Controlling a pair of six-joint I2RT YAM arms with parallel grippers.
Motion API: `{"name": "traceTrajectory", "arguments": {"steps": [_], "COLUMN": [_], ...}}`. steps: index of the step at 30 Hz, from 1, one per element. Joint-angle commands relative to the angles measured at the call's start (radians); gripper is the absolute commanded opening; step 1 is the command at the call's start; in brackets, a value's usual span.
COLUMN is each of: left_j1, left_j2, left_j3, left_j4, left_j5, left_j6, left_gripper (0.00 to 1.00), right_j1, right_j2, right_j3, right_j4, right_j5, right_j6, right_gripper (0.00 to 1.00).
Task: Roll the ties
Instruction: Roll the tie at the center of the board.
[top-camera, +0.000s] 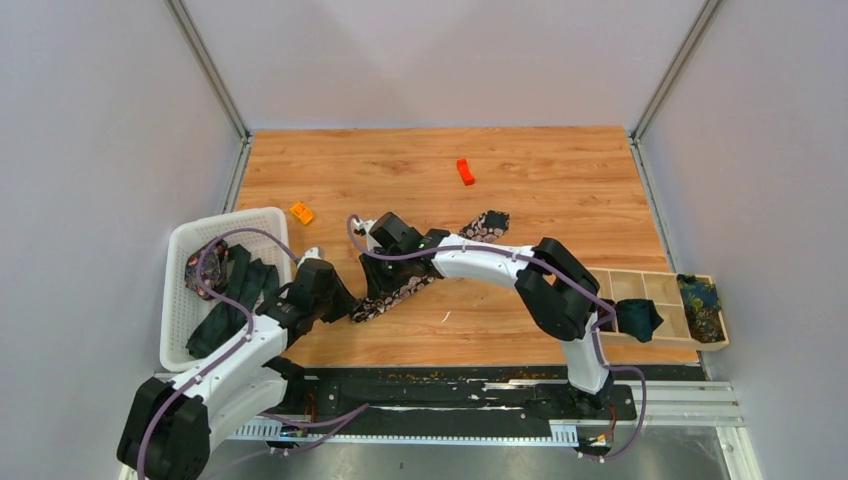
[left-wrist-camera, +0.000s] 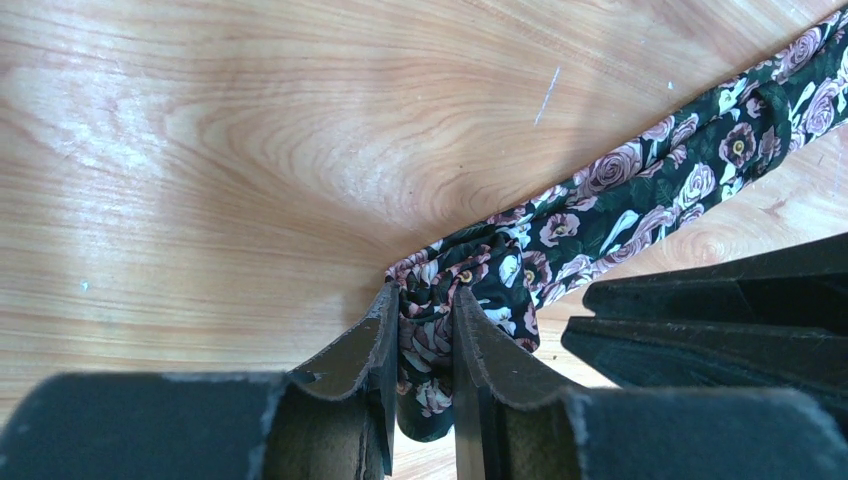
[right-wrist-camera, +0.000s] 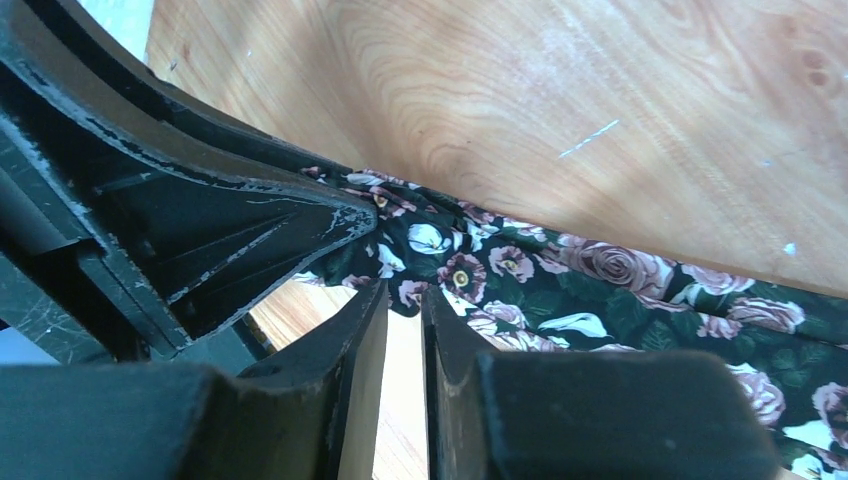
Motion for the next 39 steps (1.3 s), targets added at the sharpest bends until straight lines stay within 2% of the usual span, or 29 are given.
{"name": "traceTrajectory", "arguments": {"steps": [1,24,39], "left_j1": [-0.002,-0.003,-0.002], "left_j2": [-0.024,-0.098,-0.113], "left_j3": [0.033,0.087,0.138], "left_j4": [-0.063,-0.161,-0.238], "left_j5": [-0.019,-0.027,-0.022], "left_j6": [0.03,0.032,0.056], "left_gripper": [0.07,0.07,0.07], "right_j1": [0.024,0.077,0.082], "right_j2": [0.014,0.081,0.109], "right_j3": [0.044,0.044,0.112], "right_j4": [0.016,0.045,0.011], "right_j5": [0.007,-0.004,0.018], "right_j6": [0.032,0.069,0.052], "right_gripper": [0.19,0.17,0.16]}}
